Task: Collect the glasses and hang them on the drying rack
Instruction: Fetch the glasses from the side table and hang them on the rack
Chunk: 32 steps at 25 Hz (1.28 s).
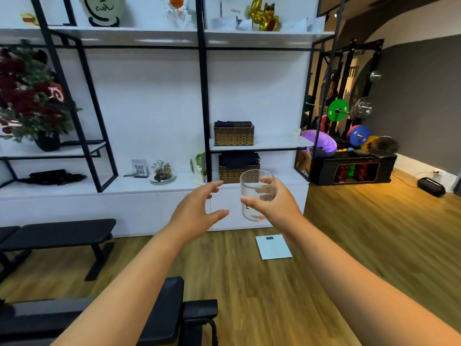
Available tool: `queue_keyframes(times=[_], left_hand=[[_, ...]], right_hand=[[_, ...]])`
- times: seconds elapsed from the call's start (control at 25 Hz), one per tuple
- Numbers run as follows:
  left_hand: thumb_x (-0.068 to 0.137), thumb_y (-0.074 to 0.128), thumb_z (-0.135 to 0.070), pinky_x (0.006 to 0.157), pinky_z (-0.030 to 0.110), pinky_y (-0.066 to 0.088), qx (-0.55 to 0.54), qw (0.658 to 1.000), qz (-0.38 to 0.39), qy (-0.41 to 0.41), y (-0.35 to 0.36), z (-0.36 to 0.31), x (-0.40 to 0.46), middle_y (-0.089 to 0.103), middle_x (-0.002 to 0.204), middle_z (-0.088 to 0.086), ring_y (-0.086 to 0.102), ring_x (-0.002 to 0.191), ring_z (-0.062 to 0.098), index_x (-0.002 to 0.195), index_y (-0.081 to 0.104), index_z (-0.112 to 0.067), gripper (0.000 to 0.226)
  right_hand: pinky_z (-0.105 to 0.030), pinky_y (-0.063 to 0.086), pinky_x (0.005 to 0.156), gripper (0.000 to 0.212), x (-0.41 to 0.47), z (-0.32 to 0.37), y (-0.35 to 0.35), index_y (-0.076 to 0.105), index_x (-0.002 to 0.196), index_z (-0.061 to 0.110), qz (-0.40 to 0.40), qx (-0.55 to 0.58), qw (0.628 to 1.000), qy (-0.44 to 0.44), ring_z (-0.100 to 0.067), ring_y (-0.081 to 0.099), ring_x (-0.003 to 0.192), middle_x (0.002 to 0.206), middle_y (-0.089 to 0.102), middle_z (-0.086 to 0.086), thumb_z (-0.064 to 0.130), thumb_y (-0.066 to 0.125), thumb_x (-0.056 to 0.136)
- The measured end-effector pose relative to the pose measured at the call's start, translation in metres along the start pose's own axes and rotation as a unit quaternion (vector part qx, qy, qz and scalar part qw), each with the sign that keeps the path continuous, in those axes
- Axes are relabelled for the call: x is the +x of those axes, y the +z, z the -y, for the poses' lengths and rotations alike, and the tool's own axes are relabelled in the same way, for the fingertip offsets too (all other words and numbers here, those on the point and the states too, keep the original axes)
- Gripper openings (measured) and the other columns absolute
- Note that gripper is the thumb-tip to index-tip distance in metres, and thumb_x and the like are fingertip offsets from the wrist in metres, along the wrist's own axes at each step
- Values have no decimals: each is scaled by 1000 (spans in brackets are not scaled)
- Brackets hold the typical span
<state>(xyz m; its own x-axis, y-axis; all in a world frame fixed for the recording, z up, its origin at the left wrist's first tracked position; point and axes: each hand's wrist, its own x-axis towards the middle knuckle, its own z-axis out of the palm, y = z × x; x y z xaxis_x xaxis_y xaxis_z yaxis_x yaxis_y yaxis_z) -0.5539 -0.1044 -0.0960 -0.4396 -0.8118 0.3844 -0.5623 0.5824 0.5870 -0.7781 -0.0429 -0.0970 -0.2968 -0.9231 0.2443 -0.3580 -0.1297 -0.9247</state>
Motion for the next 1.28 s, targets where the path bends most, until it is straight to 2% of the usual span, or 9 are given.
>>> queue_keyframes(times=[0.16, 0.32, 0.4, 0.56, 0.68, 0.92, 1.08, 1.28], left_hand=[[82, 86, -45, 107, 33, 46, 7, 1000, 15, -15, 26, 6, 64, 52, 148, -16, 52, 131, 6, 154, 40, -41, 86], [82, 85, -47, 108, 31, 45, 7, 1000, -11, -25, 52, 5, 145, 52, 148, -16, 52, 132, 5, 154, 43, -39, 84], [82, 85, -48, 107, 32, 47, -5, 999, -29, -26, 68, 4, 180, 53, 147, -17, 53, 130, 5, 152, 45, -40, 81], [78, 86, -52, 101, 22, 42, -68, 997, -30, -31, 108, 5, 238, 53, 147, -19, 53, 130, 2, 150, 48, -41, 82], [79, 88, -47, 105, 25, 42, -66, 997, -26, -35, 130, 19, 277, 51, 150, -18, 50, 134, 3, 151, 47, -40, 84], [80, 88, -41, 104, 24, 42, -68, 995, -28, -67, 149, 83, 361, 55, 146, -16, 53, 132, 7, 150, 48, -39, 81], [82, 86, -43, 101, 25, 43, -78, 993, -20, -84, 153, 143, 429, 58, 141, -14, 54, 130, 7, 149, 50, -38, 77], [82, 85, -46, 103, 30, 46, -64, 992, -22, -102, 137, 213, 517, 63, 135, -16, 56, 126, 6, 147, 53, -37, 73]], right_hand=[[-50, 61, 91, 80, 68, -25, -18, 51, 133, 39, 21, 4, 1000, -11, -7, 59, 113, 121, 60, 15, 62, 89, 66], [-50, 60, 92, 80, 151, -51, -45, 51, 133, 37, 38, 4, 999, -14, -8, 59, 113, 121, 60, 16, 59, 89, 67], [-50, 60, 93, 78, 186, -62, -58, 51, 133, 38, 41, 9, 999, -15, -9, 59, 115, 121, 60, 15, 59, 89, 67], [-50, 59, 96, 83, 247, -86, -76, 50, 135, 40, 45, 7, 999, -8, -14, 58, 122, 129, 59, 8, 62, 88, 65], [-51, 59, 95, 85, 293, -103, -78, 51, 136, 40, 52, 7, 999, -1, -16, 59, 123, 134, 60, 5, 63, 89, 63], [-49, 61, 94, 86, 386, -143, -52, 51, 137, 40, 50, 29, 998, 24, -15, 59, 124, 135, 60, 6, 60, 91, 63], [-48, 61, 93, 87, 465, -161, -13, 51, 136, 40, 54, 14, 998, 18, -13, 62, 119, 128, 62, 12, 63, 90, 61], [-49, 59, 96, 80, 564, -157, 32, 50, 138, 33, 61, 33, 998, 10, -7, 63, 113, 122, 63, 14, 49, 92, 71]])
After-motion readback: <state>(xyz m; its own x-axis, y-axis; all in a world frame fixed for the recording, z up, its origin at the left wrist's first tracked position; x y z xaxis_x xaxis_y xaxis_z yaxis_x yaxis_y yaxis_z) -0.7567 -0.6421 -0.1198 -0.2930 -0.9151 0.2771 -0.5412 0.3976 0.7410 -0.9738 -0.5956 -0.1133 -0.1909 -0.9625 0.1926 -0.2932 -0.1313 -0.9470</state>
